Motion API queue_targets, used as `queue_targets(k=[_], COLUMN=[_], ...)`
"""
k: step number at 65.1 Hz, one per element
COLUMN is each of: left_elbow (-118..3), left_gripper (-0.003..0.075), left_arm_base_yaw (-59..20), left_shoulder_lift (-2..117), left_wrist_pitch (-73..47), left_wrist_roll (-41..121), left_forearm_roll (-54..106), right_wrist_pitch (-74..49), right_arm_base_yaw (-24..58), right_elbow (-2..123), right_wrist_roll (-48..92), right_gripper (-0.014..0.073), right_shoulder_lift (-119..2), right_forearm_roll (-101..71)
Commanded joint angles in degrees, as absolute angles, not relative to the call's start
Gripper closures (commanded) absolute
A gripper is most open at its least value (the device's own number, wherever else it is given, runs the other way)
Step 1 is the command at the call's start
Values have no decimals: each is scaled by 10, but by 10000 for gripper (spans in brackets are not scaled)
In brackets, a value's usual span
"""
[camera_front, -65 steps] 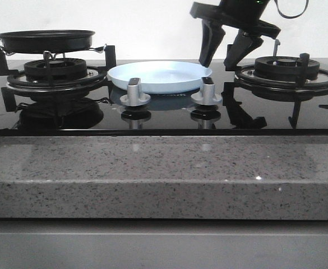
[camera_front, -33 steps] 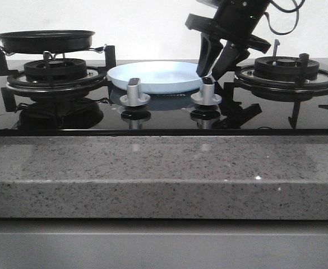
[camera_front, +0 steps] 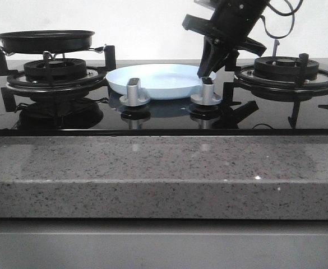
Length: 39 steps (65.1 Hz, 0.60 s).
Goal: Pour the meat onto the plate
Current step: 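Grasp the plate rim with the right gripper and lift it up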
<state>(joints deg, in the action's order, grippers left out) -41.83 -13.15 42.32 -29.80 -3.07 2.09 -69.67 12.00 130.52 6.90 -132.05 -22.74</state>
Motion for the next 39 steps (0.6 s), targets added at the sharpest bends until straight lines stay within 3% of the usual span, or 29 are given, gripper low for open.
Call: queue_targets(k=[1, 23, 39], left_elbow=[-434, -434, -434], left_gripper=[189, 189, 189], left_arm_base_yaw=[-136, -136, -136], left_shoulder_lift=[424, 424, 424], left_wrist_pitch=[-255, -255, -255], left_wrist_roll=[-33, -33, -33], left_forearm_roll=[21, 21, 21], right_wrist_pitch=[-690, -686, -576], right_arm_base_yaw=[118, 118, 126], right_elbow=[1318, 1304, 1094], right_wrist_roll=[75, 66, 90], right_gripper=[662, 662, 663], right_shoulder_lift=[-1273, -1177, -1032], right_forearm_roll=[-228, -234, -260])
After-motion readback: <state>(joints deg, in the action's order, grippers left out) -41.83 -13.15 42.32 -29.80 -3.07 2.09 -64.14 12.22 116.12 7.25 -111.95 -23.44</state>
